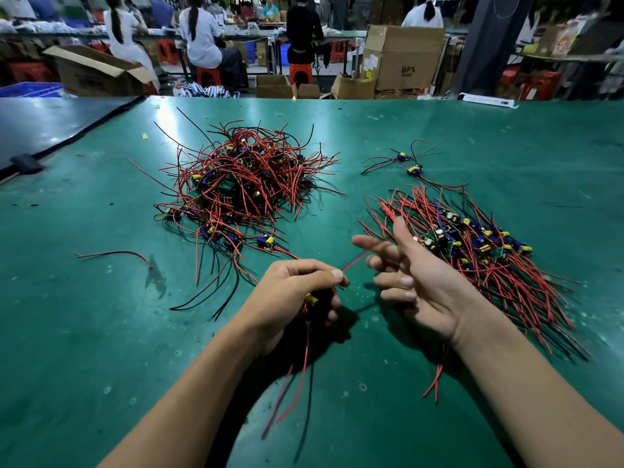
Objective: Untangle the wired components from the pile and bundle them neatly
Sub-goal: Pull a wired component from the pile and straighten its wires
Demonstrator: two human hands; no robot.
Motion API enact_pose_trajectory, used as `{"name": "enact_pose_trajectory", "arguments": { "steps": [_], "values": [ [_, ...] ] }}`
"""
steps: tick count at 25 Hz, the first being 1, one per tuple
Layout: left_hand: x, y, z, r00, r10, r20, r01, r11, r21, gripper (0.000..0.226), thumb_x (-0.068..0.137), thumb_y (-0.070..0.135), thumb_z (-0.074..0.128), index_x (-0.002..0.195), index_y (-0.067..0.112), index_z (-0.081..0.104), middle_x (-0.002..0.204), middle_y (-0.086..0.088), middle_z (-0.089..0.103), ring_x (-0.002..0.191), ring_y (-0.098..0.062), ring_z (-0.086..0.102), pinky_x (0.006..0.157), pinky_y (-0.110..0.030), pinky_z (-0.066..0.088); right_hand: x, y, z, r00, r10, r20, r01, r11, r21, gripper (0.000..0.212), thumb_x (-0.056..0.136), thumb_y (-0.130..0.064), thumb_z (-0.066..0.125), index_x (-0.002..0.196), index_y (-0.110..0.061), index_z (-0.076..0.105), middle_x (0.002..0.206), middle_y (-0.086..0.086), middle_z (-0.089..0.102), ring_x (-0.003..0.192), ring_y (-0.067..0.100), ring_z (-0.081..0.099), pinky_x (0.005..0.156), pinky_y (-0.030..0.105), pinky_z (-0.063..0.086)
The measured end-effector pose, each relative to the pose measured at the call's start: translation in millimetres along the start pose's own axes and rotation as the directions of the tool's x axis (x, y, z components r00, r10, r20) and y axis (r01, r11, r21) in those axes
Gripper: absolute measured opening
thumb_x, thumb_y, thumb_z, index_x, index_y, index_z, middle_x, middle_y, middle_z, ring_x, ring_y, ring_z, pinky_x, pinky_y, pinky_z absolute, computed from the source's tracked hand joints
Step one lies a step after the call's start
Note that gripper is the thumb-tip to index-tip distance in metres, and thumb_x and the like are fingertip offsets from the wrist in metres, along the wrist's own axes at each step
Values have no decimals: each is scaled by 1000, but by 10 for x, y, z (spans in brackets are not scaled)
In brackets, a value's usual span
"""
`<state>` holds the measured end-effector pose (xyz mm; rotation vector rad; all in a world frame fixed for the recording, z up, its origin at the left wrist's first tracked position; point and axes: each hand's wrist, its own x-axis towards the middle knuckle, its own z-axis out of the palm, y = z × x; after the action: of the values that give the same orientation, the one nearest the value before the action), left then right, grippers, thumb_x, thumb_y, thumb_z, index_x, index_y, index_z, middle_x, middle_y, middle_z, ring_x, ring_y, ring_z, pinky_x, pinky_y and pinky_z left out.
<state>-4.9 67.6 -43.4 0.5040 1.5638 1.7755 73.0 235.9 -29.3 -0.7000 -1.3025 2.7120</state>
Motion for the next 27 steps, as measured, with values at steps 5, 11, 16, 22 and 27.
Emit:
{"name": "enact_pose_trajectory", "arguments": {
  "steps": [5,11,16,22,27],
  "values": [
    [29,130,-50,978,79,-193,-118,973,-201,11,92,21,58,89,12,62,79,-8,74,63,-20,70,57,-26,54,-5,228,6,920,-380,101,342,646,-683,28,96,-41,61,102,-17,76,72,-3,64,44,8,49,40,20,39],
    [42,136,-36,970,36,-241,-132,908,-398,9,95,21,56,92,13,59,99,-12,75,92,-23,73,69,-34,61,-100,517,171,837,-450,311,512,443,-736,14,89,-48,70,91,-35,74,76,-8,70,70,12,67,60,36,59],
    [48,84,-57,997,69,-48,-83,887,-454,12,84,25,68,93,21,61,109,-7,73,96,-23,70,89,-40,55,-70,373,230,875,-469,124,478,791,-382,37,86,-47,64,68,-15,66,60,2,52,35,7,33,38,17,24],
    [14,83,-88,981,-83,175,155,876,-456,25,74,9,72,98,13,68,87,-7,64,67,-16,61,54,-24,52,-169,191,218,910,-247,332,313,936,-162,25,82,-43,71,75,-19,70,67,0,60,33,3,32,37,12,20],
    [-43,161,-43,953,-147,266,223,933,-281,44,70,51,73,82,9,70,60,-1,66,44,-11,62,42,-22,50,-190,135,166,946,-104,307,214,912,-350,28,84,-39,67,63,-20,64,54,-3,45,34,4,27,36,12,18]
  ]
}}
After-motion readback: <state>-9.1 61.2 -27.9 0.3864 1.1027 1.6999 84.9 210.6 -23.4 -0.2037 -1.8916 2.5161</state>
